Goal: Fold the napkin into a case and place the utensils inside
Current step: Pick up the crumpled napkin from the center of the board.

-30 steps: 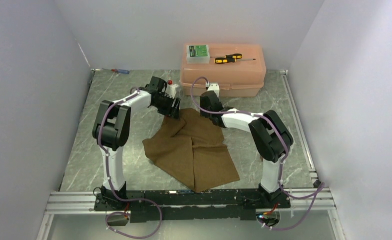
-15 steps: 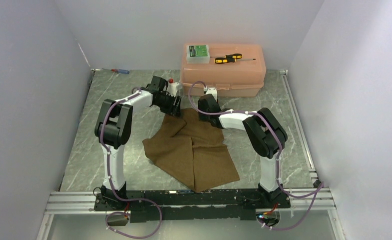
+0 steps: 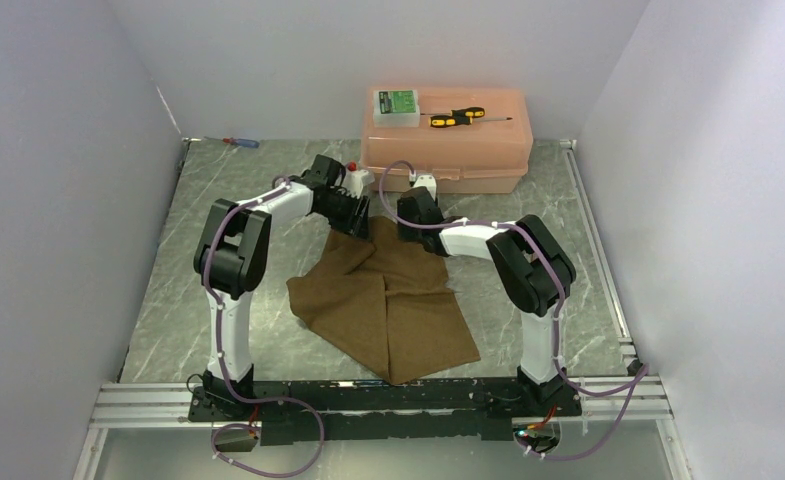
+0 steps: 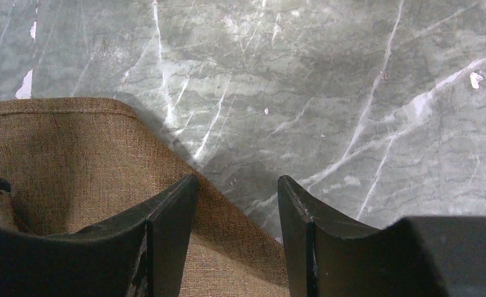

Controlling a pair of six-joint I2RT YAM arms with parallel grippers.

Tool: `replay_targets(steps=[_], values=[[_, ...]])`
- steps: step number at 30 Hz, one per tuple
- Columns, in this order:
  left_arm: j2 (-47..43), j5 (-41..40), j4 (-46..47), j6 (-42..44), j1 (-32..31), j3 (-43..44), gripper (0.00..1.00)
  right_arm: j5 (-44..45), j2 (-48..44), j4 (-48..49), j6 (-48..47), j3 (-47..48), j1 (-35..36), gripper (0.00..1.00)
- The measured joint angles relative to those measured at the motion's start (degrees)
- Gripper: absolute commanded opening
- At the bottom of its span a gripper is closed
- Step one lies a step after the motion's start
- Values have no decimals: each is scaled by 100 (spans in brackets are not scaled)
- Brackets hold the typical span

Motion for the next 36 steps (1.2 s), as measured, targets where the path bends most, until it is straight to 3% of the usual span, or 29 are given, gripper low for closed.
replay_targets(steps=[5,11,21,27,30,36], values=[[-44,-129,-46,33,-7,-31,36,2,15,50,0,-2,0,53],[-245,-260,-68,76,-46,-164,3,-31,17,57,2,0,-9,49],[-595,-354,-168,116,-291,-365,3,-234,17,103,28,-2,-24,42],[-1215,-411,-431,133,-284,-498,3,-341,31,153,74,-2,-26,24],[-1554,-446,-542,136,-280,-498,3,-415,37,162,92,-2,-26,0],[-2004,-876,-992,275,-234,-439,3,-356,39,164,138,-13,-22,0]])
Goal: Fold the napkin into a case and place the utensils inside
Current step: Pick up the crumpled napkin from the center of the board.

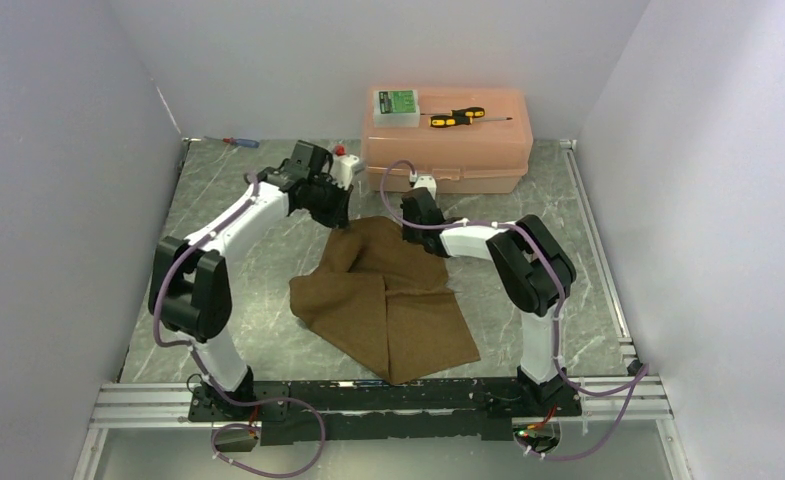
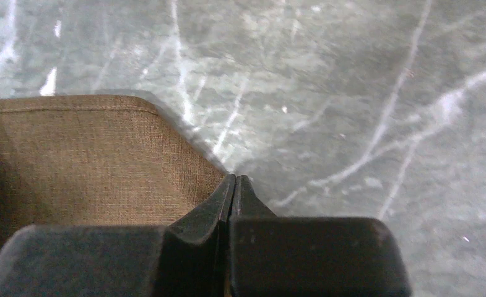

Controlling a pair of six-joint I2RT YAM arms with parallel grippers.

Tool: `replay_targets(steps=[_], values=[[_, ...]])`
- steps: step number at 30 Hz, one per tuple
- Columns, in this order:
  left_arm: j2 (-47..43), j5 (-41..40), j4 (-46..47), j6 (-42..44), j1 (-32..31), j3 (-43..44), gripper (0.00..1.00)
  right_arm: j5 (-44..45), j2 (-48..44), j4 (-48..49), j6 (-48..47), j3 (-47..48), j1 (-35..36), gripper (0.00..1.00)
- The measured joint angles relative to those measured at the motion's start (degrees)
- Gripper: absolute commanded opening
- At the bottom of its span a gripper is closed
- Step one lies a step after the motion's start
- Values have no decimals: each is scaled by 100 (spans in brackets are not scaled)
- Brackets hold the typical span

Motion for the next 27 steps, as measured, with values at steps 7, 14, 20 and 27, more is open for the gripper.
replay_targets(steps=[7,14,20,27], values=[[-566,-656,-501,315,1005,306,3,879,-863,-98,160,-754,28,0],[-1215,-1023,-691,682,1714,719,3,1532,-2109,-125,444,-1449,57,14],[-1464,-1226,-748,831,1620,514,3,1147,-1268,-407,378,-813,79,70],[-1464,-1421,-822,922,1823,-52,3,269,76,-520,-33,741,79,74]])
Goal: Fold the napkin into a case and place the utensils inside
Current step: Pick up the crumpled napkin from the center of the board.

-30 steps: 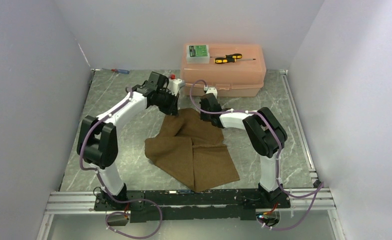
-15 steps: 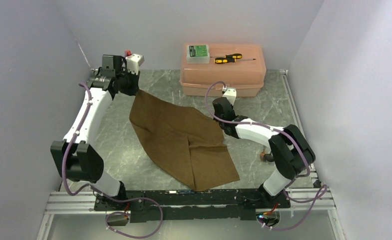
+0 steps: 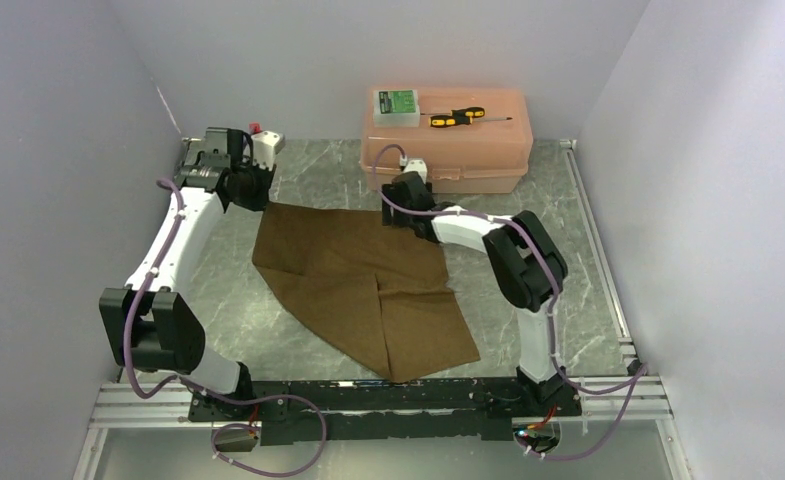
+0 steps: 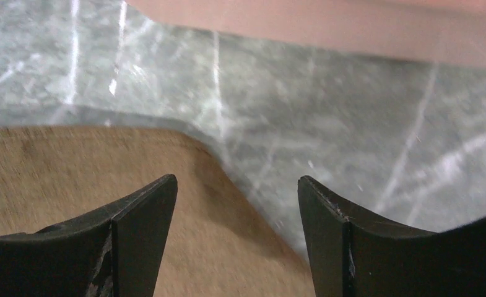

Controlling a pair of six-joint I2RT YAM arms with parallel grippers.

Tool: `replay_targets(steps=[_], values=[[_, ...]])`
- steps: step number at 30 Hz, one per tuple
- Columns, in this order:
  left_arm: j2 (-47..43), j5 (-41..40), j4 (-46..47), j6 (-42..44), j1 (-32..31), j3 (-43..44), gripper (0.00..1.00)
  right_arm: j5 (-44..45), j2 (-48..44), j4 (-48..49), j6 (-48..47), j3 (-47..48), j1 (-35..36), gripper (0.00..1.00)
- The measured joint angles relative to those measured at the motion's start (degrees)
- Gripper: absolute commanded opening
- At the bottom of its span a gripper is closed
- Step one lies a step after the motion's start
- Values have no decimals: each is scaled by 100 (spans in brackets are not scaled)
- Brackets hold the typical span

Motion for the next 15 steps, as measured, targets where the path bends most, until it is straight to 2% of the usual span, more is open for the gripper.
replay_targets(steps=[4,7,10,12,14,15], values=[[0,-7,7,0,81,-17,3,-221,470,-35,-118,627,13,69],[-7,-7,33,2,92,-72,3,-299,581,-85,-140,669,20,65],[-13,-7,26,0,94,-155,3,-326,586,-149,-160,581,20,54],[-13,-7,22,0,98,-181,3,-367,586,-181,-164,518,20,42],[-13,-7,28,0,103,-188,3,-413,586,-205,-168,503,20,24],[-15,-7,33,-2,103,-188,3,-455,586,-210,-138,503,20,0]])
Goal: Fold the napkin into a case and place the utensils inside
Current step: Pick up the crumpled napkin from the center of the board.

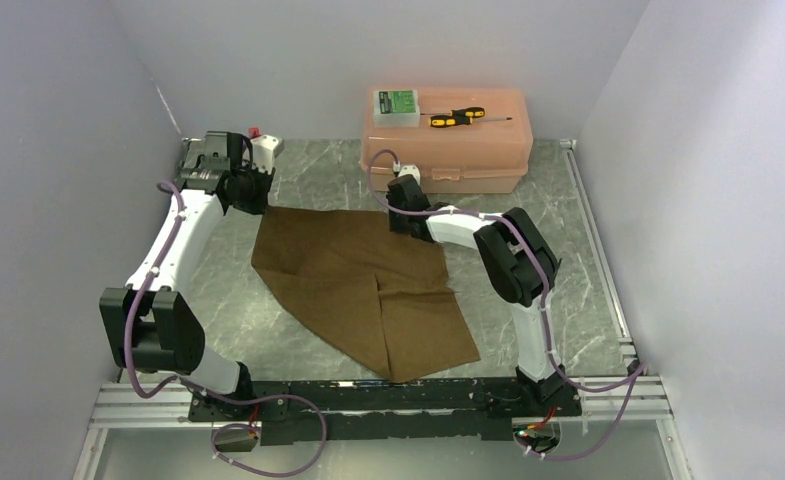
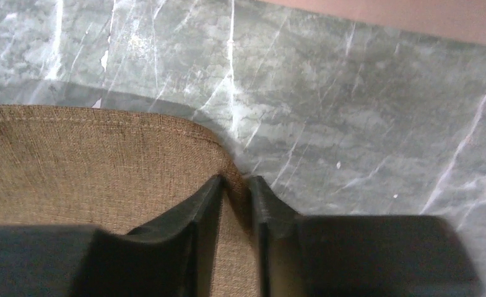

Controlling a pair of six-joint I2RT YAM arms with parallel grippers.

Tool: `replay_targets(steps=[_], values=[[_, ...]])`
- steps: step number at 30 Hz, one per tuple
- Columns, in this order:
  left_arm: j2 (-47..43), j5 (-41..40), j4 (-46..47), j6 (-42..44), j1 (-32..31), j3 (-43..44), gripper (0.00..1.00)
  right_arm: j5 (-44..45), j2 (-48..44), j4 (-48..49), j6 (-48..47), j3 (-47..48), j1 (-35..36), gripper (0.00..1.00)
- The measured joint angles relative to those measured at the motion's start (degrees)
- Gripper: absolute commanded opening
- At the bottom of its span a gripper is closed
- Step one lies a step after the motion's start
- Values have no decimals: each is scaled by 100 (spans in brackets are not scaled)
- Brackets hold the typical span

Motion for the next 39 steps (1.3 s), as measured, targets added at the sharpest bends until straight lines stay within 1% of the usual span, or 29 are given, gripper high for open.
replay_targets(steps=[5,7,9,13,18,21,25,27,32,34,36,37,38,39], values=[[-11,46,109,-13,17,-17,3,129,-59,-116,22,-13,0,0],[-13,87,79,-22,26,76,3,245,-282,-168,-26,-138,-2,0],[-11,138,39,-46,26,256,3,391,-730,-229,-83,-341,-9,0],[-9,258,-48,-120,26,984,3,730,-1858,-179,-144,-688,-7,0],[-13,496,-66,-179,26,1604,3,1480,-3305,151,-273,-1294,186,0],[-13,671,-245,-216,26,1930,3,2074,-4026,192,-560,-1582,564,0],[-111,868,-476,-278,26,2618,3,2778,-4736,205,-1032,-1624,1156,0],[-293,918,-568,-284,26,2804,3,3136,-5099,225,-1283,-1624,1460,0],[-1071,981,-835,-271,26,2892,3,3969,-5751,413,-1939,-1622,2275,0],[-1384,1003,-964,-240,24,2892,3,4352,-5912,588,-2330,-1620,2745,0],[-1641,1003,-1043,-208,26,2887,3,4701,-6004,890,-2791,-1617,3209,0],[-1755,999,-1047,-190,24,2859,3,4970,-6028,1255,-3222,-1617,3495,0],[-1821,997,-1045,-186,26,2817,3,5010,-6030,1340,-3314,-1617,3639,0],[-1899,979,-1032,-175,26,2717,3,5191,-6015,1624,-3663,-1617,3832,0]])
